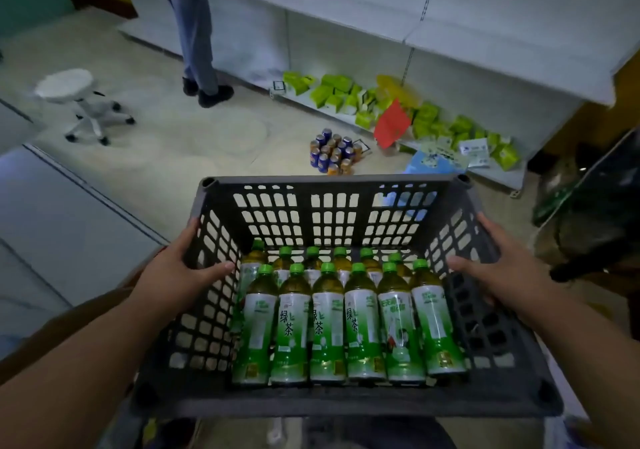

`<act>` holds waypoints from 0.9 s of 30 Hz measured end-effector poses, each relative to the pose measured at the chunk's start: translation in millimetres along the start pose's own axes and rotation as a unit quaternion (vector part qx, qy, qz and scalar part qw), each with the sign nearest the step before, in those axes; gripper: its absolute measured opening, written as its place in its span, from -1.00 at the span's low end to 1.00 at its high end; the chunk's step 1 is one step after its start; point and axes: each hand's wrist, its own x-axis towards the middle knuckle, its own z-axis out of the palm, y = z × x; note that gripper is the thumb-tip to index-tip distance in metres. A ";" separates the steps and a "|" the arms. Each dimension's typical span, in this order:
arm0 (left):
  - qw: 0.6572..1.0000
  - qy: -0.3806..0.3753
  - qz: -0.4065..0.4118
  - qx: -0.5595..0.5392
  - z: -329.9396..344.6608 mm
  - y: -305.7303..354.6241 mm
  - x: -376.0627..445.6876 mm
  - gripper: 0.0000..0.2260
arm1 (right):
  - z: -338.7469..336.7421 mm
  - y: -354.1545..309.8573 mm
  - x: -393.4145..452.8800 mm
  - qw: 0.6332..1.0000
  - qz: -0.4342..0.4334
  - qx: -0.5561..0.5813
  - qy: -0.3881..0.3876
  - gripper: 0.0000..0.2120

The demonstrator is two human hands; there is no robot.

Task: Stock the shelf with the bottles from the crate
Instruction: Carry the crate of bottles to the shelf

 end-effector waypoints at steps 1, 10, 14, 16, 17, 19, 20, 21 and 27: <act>1.000 0.004 -0.010 -0.005 -1.1 5.4 21.0 -0.08 | 4.0 -10.2 29.1 1.000 -0.006 -0.012 -0.009 0.09; 0.990 0.093 -0.081 -0.068 -29.9 47.2 212.0 -0.05 | 71.0 -131.1 312.3 0.987 -0.083 -0.070 -0.122 0.14; 0.972 0.150 -0.126 -0.126 -71.0 59.2 270.9 -0.11 | 122.0 -219.2 404.9 0.971 -0.149 -0.103 -0.154 0.09; 0.965 0.183 -0.126 -0.139 -94.1 55.7 307.2 -0.10 | 153.2 -264.9 452.2 0.966 -0.168 -0.099 -0.172 0.05; 0.963 0.193 -0.126 -0.141 -105.4 51.6 326.1 -0.07 | 171.3 -286.1 475.0 0.962 -0.175 -0.099 -0.184 0.05; 0.959 0.209 -0.128 -0.140 -129.2 41.7 366.5 0.01 | 211.4 -325.8 515.9 0.956 -0.177 -0.102 -0.211 0.07; 0.958 0.218 -0.128 -0.135 -141.1 36.3 388.4 0.04 | 233.1 -343.5 535.1 0.954 -0.179 -0.103 -0.220 0.08; 0.956 0.226 -0.131 -0.132 -154.4 31.1 411.4 0.04 | 255.2 -360.2 552.1 0.953 -0.179 -0.099 -0.223 0.08; 0.947 0.244 -0.156 -0.137 -245.9 12.7 532.0 -0.07 | 376.3 -460.7 633.0 0.941 -0.196 -0.114 -0.251 0.09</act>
